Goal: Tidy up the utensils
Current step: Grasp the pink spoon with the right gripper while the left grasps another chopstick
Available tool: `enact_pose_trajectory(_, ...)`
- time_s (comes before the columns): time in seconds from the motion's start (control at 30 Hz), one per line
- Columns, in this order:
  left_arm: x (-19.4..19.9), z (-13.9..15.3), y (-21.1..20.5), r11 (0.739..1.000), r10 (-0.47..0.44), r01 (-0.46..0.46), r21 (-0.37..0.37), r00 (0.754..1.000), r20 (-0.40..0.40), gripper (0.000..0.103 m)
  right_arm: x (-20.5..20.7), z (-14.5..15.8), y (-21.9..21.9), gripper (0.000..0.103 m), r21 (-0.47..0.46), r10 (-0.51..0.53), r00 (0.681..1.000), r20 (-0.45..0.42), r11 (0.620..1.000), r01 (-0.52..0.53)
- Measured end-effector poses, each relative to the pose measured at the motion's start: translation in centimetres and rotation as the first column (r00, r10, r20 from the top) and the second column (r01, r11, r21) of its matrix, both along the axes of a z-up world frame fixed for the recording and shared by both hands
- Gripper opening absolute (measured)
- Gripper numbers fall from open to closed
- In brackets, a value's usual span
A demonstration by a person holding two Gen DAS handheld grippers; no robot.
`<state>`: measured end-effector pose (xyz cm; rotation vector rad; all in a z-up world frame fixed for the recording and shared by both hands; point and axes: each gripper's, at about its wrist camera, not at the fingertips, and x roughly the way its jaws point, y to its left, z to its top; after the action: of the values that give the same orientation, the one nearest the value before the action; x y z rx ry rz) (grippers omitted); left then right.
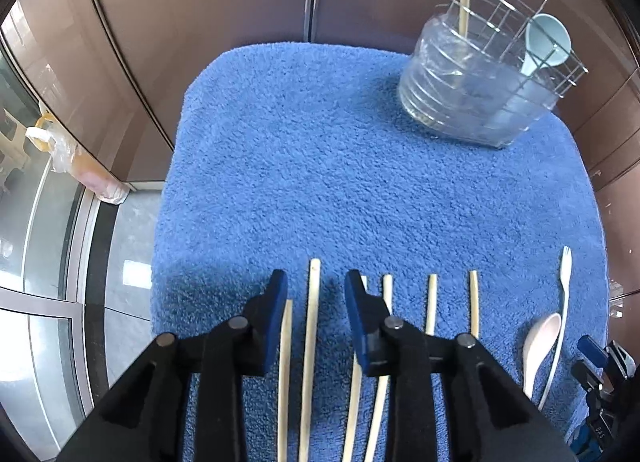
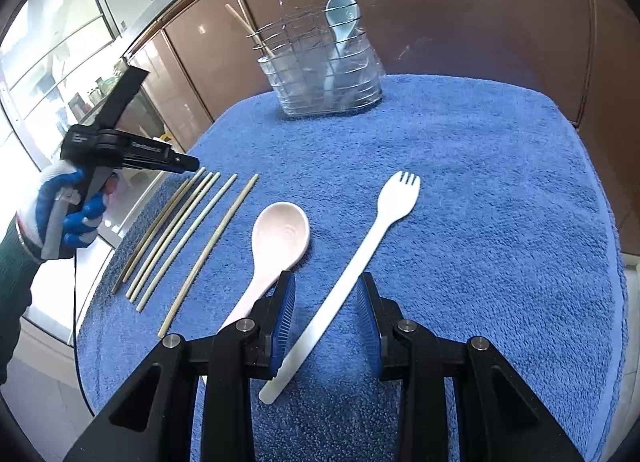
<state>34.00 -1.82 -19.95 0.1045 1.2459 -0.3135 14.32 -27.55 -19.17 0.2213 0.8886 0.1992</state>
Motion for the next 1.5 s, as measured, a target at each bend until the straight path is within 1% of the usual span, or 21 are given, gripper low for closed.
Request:
enact_pose_trajectory(0.27,0.5,-1.2,-0.8,0.998,-0.045,0.046,0.042,0.999,-0.028,0.019,1.0,0.0,0.3,0.032,0.020,0.043,0.999,-0.009,0.999,-0.043)
enact_pose_trajectory(0.33,0.6,-1.6,-1.2,0.997,-0.059,0.061,0.053,0.997,-0.040,0.016,1.4,0.0,0.5,0.030,0.027,0.071,0.997,-0.015,0.997,-0.071)
enact_pose_trajectory(0.43,0.5,-2.0,-1.6,0.994,-0.074,0.077,0.073,0.996,-0.045,0.015,2.5,0.2,0.8,0.028,0.040,0.114,0.993,-0.028,0.993,-0.113)
enact_pose_trajectory(0.53,0.6,-2.2,-1.7,0.993,-0.079,0.082,0.085,0.996,-0.045,0.014,4.1,0.2,0.8,0.028,0.052,0.137,0.990,-0.041,0.989,-0.135)
enact_pose_trajectory(0.7,0.5,-2.3,-1.6,0.992,-0.088,0.091,0.089,0.995,-0.042,0.014,6.4,-0.8,0.9,0.028,0.065,0.165,0.983,-0.084,0.985,-0.160)
enact_pose_trajectory(0.8,0.5,-2.3,-1.9,0.991,-0.089,0.093,0.098,0.995,-0.045,0.014,7.4,-1.5,1.1,0.028,0.092,0.185,0.977,-0.106,0.980,-0.176)
enact_pose_trajectory(0.9,0.5,-2.2,-2.4,0.987,-0.097,0.102,0.123,0.994,-0.046,0.014,8.3,-2.1,1.4,0.028,0.125,0.221,0.968,-0.120,0.970,-0.207)
enact_pose_trajectory(0.93,0.5,-2.2,-2.6,0.986,-0.099,0.105,0.128,0.994,-0.046,0.014,8.4,-2.1,1.5,0.026,0.132,0.230,0.965,-0.122,0.968,-0.214)
enact_pose_trajectory(1.0,0.5,-2.0,-2.9,0.985,-0.101,0.107,0.136,0.994,-0.051,0.014,8.7,-2.3,1.7,0.019,0.147,0.253,0.959,-0.128,0.961,-0.234)
enact_pose_trajectory(1.07,0.6,-2.0,-3.1,0.984,-0.100,0.107,0.142,0.993,-0.056,0.013,8.9,-2.5,1.9,0.010,0.149,0.267,0.954,-0.135,0.957,-0.247)
enact_pose_trajectory(1.1,0.6,-1.9,-3.3,0.983,-0.103,0.110,0.145,0.993,-0.056,0.012,9.0,-2.7,1.9,0.010,0.147,0.272,0.953,-0.137,0.957,-0.252)
enact_pose_trajectory(1.27,0.4,-1.6,-4.1,0.980,-0.102,0.107,0.168,0.994,-0.038,0.006,8.6,-2.7,1.9,0.009,0.145,0.268,0.956,-0.118,0.957,-0.251)
enact_pose_trajectory(1.33,0.2,-1.4,-4.2,0.983,-0.087,0.091,0.161,0.996,-0.030,0.005,8.1,-2.5,1.9,0.009,0.136,0.261,0.960,-0.103,0.960,-0.247)
enact_pose_trajectory(1.5,-0.6,-0.1,-3.9,0.990,-0.057,0.053,0.130,0.998,0.027,0.005,6.8,-1.2,2.4,0.009,0.075,0.234,0.971,-0.050,0.970,-0.230)
